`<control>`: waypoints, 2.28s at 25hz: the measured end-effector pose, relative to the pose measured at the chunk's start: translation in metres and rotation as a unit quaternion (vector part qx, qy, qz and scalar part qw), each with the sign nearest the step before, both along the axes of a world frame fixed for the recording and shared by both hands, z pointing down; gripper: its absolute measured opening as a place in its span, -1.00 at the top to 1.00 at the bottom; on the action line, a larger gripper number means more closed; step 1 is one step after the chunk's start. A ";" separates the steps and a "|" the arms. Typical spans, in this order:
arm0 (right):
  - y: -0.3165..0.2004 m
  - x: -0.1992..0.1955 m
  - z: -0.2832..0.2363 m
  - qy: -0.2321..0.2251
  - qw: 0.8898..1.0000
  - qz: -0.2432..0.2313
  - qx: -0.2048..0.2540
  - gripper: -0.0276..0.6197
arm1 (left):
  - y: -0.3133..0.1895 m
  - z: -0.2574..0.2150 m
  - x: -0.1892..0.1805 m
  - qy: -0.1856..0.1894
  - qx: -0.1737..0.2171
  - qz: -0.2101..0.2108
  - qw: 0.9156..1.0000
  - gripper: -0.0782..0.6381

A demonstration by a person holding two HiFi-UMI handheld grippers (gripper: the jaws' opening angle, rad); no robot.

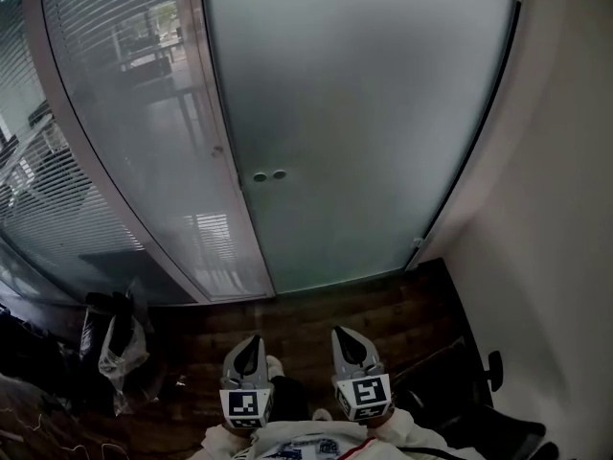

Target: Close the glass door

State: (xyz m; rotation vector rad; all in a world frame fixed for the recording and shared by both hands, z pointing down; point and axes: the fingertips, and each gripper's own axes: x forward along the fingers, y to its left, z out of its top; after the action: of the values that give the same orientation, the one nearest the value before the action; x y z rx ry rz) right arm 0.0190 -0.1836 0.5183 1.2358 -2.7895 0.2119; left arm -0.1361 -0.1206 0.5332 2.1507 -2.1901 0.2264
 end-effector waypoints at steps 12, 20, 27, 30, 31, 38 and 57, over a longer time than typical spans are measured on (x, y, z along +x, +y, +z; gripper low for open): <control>0.113 -0.016 -0.010 -0.013 0.999 -0.038 -0.014 0.90 | 0.102 -0.011 0.009 -0.012 -0.010 0.005 1.000 0.77; 0.227 -0.065 0.005 0.008 0.999 -0.024 -0.027 0.90 | 0.226 0.008 -0.035 -0.009 -0.020 0.002 1.000 0.77; 0.284 -0.079 0.003 0.019 0.999 -0.048 -0.011 0.90 | 0.288 0.017 -0.053 0.005 -0.038 -0.015 0.999 0.77; 0.284 -0.074 -0.011 0.002 0.999 -0.045 -0.012 0.90 | 0.289 0.012 -0.045 0.000 -0.030 -0.012 0.999 0.77; 0.283 -0.070 -0.012 0.007 0.999 -0.047 -0.008 0.90 | 0.287 0.010 -0.040 -0.002 -0.025 -0.011 1.000 0.77; 0.271 -0.025 -0.026 0.015 0.999 -0.048 0.014 0.90 | 0.265 -0.007 0.009 -0.008 -0.004 0.003 1.000 0.77; 0.239 0.028 -0.021 -0.026 0.999 -0.043 0.001 0.90 | 0.227 -0.013 0.060 -0.023 -0.006 0.005 1.000 0.77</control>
State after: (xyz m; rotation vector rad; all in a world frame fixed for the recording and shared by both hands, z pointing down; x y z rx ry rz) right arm 0.0472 0.0558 0.4977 1.1239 -2.8798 0.2380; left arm -0.0756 0.1068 0.5202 2.1729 -2.1961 0.2908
